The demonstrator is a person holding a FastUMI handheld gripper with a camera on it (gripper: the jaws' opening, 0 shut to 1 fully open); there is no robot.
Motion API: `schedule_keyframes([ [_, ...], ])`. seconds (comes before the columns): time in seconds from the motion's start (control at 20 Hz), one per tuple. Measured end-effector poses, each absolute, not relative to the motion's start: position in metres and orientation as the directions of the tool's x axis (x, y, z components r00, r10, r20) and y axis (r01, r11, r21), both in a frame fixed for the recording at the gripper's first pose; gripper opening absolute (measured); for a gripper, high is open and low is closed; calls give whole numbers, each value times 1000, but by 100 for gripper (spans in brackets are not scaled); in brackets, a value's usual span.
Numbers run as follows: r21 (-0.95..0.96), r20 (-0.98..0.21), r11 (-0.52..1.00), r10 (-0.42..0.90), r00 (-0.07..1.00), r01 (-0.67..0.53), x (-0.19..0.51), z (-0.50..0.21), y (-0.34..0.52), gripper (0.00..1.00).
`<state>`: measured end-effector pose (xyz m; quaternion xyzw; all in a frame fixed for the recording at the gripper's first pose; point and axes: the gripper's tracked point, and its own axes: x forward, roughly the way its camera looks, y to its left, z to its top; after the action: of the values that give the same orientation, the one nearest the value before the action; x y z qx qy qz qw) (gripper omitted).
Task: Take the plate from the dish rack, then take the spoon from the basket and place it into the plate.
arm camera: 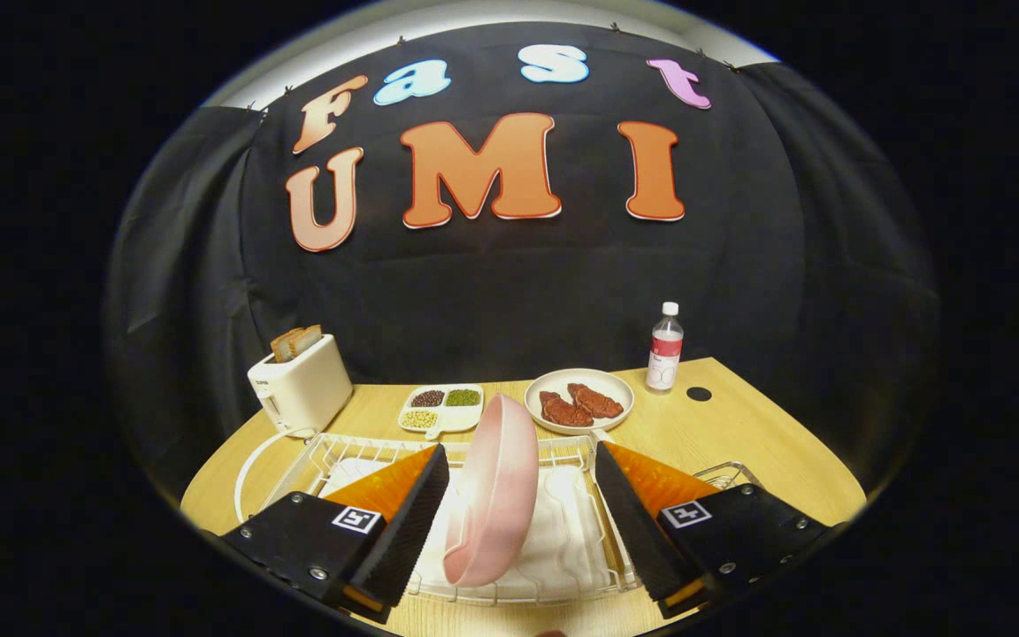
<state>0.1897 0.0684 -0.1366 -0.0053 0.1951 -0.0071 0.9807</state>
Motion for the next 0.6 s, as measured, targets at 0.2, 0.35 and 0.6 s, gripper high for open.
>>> schedule_keyframes([
  [0.2,46,-459,998,-9,888,33,203,-160,72,99],
  [0.35,56,-479,998,-6,878,37,209,-166,76,87],
  [0.6,39,-493,994,-68,867,100,212,-166,70,33],
])
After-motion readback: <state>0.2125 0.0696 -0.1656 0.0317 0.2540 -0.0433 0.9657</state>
